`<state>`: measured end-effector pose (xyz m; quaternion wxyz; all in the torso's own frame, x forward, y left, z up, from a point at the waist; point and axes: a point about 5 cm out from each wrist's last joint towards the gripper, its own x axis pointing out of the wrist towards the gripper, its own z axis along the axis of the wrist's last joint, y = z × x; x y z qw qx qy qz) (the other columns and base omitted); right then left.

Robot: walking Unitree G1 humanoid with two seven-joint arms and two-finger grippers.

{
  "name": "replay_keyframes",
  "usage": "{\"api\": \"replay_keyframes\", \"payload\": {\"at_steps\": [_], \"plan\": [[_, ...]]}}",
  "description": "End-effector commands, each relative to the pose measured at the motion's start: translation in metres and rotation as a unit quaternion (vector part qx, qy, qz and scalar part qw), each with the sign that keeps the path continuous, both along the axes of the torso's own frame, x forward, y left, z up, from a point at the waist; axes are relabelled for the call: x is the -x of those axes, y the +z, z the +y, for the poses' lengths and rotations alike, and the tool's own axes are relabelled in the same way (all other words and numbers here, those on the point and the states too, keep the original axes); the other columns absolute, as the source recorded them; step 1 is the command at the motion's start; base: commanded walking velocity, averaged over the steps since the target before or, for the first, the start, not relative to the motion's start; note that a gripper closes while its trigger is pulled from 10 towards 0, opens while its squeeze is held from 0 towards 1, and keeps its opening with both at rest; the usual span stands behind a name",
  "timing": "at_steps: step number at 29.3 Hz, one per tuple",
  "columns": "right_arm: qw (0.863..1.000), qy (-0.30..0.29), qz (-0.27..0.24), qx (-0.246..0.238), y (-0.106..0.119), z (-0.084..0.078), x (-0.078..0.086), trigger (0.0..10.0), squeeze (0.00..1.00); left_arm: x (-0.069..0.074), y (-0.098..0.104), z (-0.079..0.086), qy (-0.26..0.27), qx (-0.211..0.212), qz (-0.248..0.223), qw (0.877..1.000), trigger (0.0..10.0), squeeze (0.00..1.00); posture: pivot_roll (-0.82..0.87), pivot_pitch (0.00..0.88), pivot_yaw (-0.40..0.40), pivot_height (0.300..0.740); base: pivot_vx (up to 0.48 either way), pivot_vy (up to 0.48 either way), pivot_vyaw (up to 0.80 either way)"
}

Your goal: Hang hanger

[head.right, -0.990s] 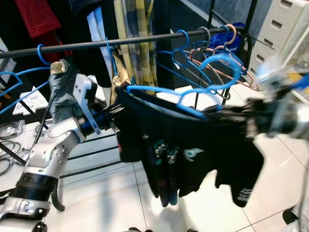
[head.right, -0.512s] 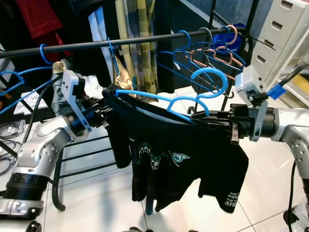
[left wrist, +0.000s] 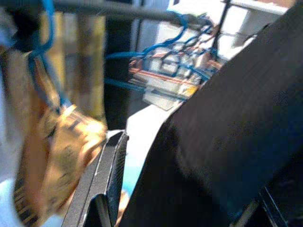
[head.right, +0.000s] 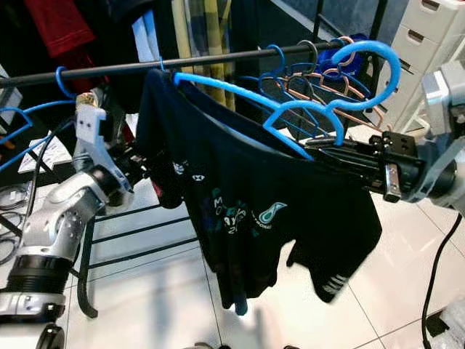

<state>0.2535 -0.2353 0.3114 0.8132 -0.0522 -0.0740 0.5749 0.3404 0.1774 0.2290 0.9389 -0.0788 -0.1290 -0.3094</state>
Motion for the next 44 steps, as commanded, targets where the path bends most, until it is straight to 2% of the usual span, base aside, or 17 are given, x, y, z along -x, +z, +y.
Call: {"api": "replay_keyframes", "payload": {"at_steps": [1, 3, 4, 5, 9, 11, 15, 18, 21, 34, 36, 39, 42, 44], "plan": [[1.000, 0.006, -0.015, -0.001, 0.006, 0.000, 0.005, 0.0, 0.00, 0.003, -0.001, 0.003, -0.002, 0.010, -0.004, 1.000, 10.0, 0.00, -0.11, 0.132, 0.060, 0.740, 0.000, 0.000, 0.00], [1.000, 0.005, -0.014, -0.002, 0.007, -0.001, 0.005, 0.0, 0.00, 0.004, 0.000, 0.005, -0.010, 0.017, -0.011, 1.000, 10.0, 0.00, -0.11, 0.132, 0.060, 0.740, 0.000, 0.000, 0.00], [1.000, 0.004, -0.015, -0.004, 0.007, -0.001, 0.005, 0.0, 0.00, 0.005, 0.002, 0.006, -0.015, 0.025, -0.017, 0.999, 2.5, 0.00, -0.10, 0.132, 0.060, 0.740, 0.000, 0.000, 0.00], [1.000, 0.004, -0.016, -0.005, 0.008, -0.002, 0.005, 0.0, 0.00, 0.008, 0.002, 0.006, -0.031, 0.032, -0.022, 0.999, 0.0, 0.00, -0.11, 0.131, 0.058, 0.740, 0.000, 0.000, 0.00], [1.000, 0.004, -0.016, -0.006, 0.009, -0.002, 0.005, 0.0, 0.00, 0.010, 0.001, 0.005, -0.041, 0.037, -0.024, 0.998, 0.0, 0.00, -0.11, 0.131, 0.058, 0.740, 0.000, 0.000, 0.00], [1.000, 0.007, -0.014, -0.004, 0.008, -0.001, 0.005, 0.0, 0.00, 0.015, 0.000, 0.000, -0.066, 0.043, -0.028, 0.997, 0.0, 0.00, -0.11, 0.130, 0.054, 0.740, 0.000, 0.000, 0.00], [1.000, 0.008, -0.011, -0.002, 0.007, 0.000, 0.005, 0.0, 0.00, 0.016, 0.000, -0.001, -0.069, 0.045, -0.030, 0.996, 0.0, 0.00, -0.11, 0.130, 0.053, 0.740, 0.000, 0.000, 0.00], [1.000, 0.009, 0.006, 0.013, 0.000, 0.001, 0.006, 0.0, 0.00, 0.015, 0.003, 0.001, -0.062, 0.049, -0.034, 0.996, 0.0, 0.00, -0.11, 0.128, 0.053, 0.740, 0.000, 0.000, 0.00], [0.998, 0.000, 0.034, 0.053, -0.015, 0.002, 0.006, 0.0, 0.00, 0.013, 0.006, 0.003, -0.053, 0.052, -0.039, 0.997, 0.0, 0.00, -0.11, 0.127, 0.053, 0.740, 0.000, 0.000, 0.00], [0.996, 0.000, 0.068, 0.065, -0.028, -0.002, 0.015, 0.0, 0.00, 0.008, 0.010, 0.015, -0.024, 0.072, -0.044, 0.996, 0.0, 0.00, -0.11, 0.124, 0.057, 0.740, 0.000, 0.000, 0.00], [0.996, 0.003, 0.068, 0.061, -0.028, 0.000, 0.015, 0.0, 0.00, 0.007, 0.010, 0.015, -0.023, 0.073, -0.043, 0.996, 0.0, 0.00, -0.12, 0.124, 0.057, 0.740, 0.000, 0.000, 0.00], [0.996, 0.028, 0.062, 0.049, -0.032, 0.017, 0.010, 0.0, 0.00, 0.006, 0.008, 0.016, -0.022, 0.070, -0.040, 0.996, 0.0, 0.00, -0.11, 0.122, 0.055, 0.740, 0.000, 0.000, 0.00], [0.997, 0.035, 0.058, 0.045, -0.032, 0.023, 0.007, 0.0, 0.00, 0.007, 0.007, 0.017, -0.024, 0.068, -0.039, 0.997, 0.0, 0.00, -0.11, 0.122, 0.055, 0.740, 0.000, 0.000, 0.00], [0.997, 0.047, 0.051, 0.039, -0.032, 0.032, 0.000, 0.0, 0.00, 0.012, 0.006, 0.019, -0.048, 0.057, -0.039, 0.996, 0.0, 0.00, -0.10, 0.120, 0.048, 0.740, 0.000, 0.000, 0.00]]}}
